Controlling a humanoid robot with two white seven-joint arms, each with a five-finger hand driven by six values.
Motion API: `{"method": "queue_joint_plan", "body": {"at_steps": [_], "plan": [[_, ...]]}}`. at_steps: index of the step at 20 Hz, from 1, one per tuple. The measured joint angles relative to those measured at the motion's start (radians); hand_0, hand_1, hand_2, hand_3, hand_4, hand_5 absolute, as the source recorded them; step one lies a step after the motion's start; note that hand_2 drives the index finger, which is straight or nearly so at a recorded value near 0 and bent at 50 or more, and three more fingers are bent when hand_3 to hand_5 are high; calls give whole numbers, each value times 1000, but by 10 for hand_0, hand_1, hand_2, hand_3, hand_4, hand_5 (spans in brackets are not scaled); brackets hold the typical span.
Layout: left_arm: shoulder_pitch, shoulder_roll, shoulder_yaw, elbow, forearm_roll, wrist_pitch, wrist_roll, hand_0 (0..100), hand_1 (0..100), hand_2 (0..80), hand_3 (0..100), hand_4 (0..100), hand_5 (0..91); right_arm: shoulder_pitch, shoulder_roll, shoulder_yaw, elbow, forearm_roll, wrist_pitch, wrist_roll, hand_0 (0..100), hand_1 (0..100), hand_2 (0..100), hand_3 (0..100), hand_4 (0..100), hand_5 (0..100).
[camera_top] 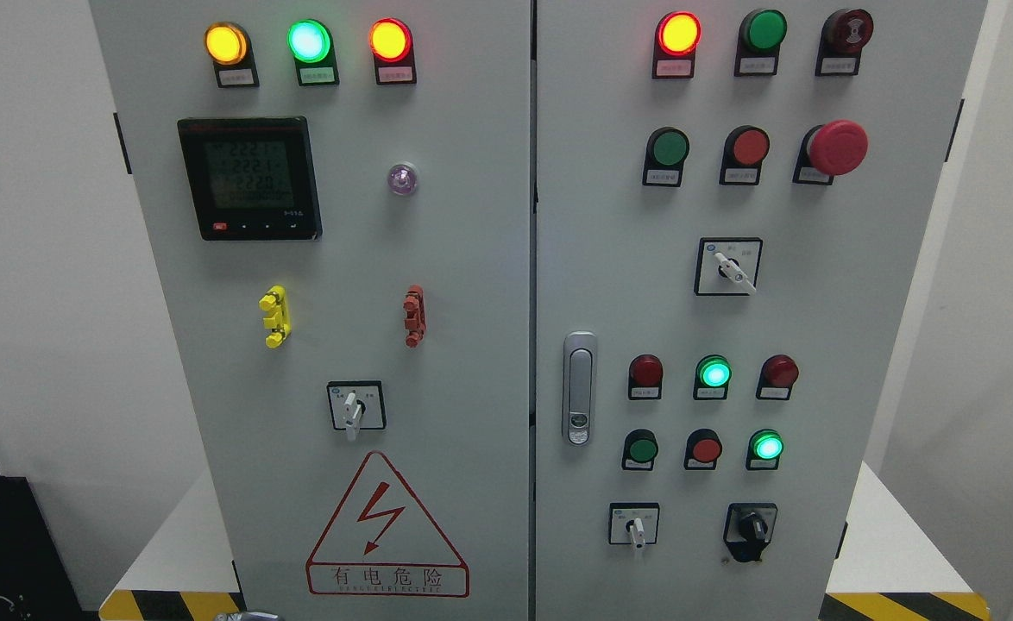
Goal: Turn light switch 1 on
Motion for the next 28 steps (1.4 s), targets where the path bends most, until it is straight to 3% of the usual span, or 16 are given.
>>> {"method": "queue_joint_plan", "body": {"at_steps": [13, 22, 28], "plan": [[-130, -60, -60, -36, -32, 180, 137, 0, 710, 565, 759, 776, 656, 0, 0, 0, 0, 0, 0, 0, 0, 0, 0, 0, 0, 0], [-182, -81, -110, -43, -45, 211, 233, 0, 702, 542, 759, 774, 651, 0, 0, 0, 0, 0, 0, 0, 0, 0, 0, 0, 0, 0], [-222, -91, -137, -42, -67, 256, 261, 0, 695, 537, 754, 768, 640, 0, 0, 0, 0, 0, 1, 0, 0, 0, 0, 0, 0, 0]]}}
